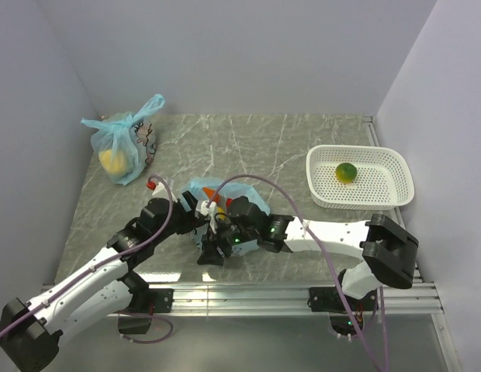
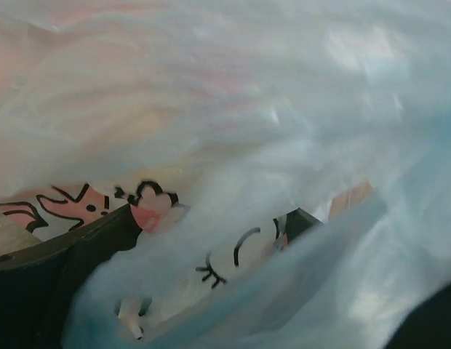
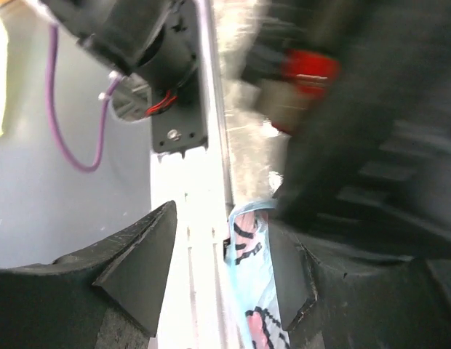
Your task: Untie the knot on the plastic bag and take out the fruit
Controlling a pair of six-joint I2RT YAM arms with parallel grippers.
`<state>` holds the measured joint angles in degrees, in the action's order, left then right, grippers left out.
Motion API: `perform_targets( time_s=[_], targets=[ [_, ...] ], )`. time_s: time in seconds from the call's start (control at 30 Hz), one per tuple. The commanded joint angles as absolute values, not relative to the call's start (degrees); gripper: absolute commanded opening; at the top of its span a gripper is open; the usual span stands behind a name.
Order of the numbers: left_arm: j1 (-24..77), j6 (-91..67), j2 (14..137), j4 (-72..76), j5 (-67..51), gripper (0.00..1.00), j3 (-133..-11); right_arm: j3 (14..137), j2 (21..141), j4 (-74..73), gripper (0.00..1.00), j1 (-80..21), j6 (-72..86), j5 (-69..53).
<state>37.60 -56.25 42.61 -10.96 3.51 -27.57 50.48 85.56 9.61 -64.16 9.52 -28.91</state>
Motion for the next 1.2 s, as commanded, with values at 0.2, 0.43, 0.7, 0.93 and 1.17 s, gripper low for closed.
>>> perform_targets(
  time_s=[0.2,0.43,0.7,0.93,1.17],
  targets=[
    [37.9,-57.6,46.6,-4.4,5.4,0.26,-23.9,52.0,84.0,11.0,0.60,-67.0,7.6,-30.8],
    [37.9,-58.7,37.2,-14.1,12.7,0.01,-21.0,52.0,76.4,1.6,0.62,-65.1,4.1,-18.5],
    [37.9,-61.8,27.3,-20.1,12.9,0.01,-16.7,54.0,74.7,-0.6,0.61,-58.2,6.0,-9.5],
    [37.9,-62.4,24.3,-22.3,13.1,0.01,-16.2,57.3,86.1,-0.1,0.55,-57.5,1.8,-12.3],
    [38.1,-60.6,27.9,-19.5,12.8,0.01,-17.7,63.0,97.2,-0.2,0.53,-57.6,3.0,-6.5]
  ],
)
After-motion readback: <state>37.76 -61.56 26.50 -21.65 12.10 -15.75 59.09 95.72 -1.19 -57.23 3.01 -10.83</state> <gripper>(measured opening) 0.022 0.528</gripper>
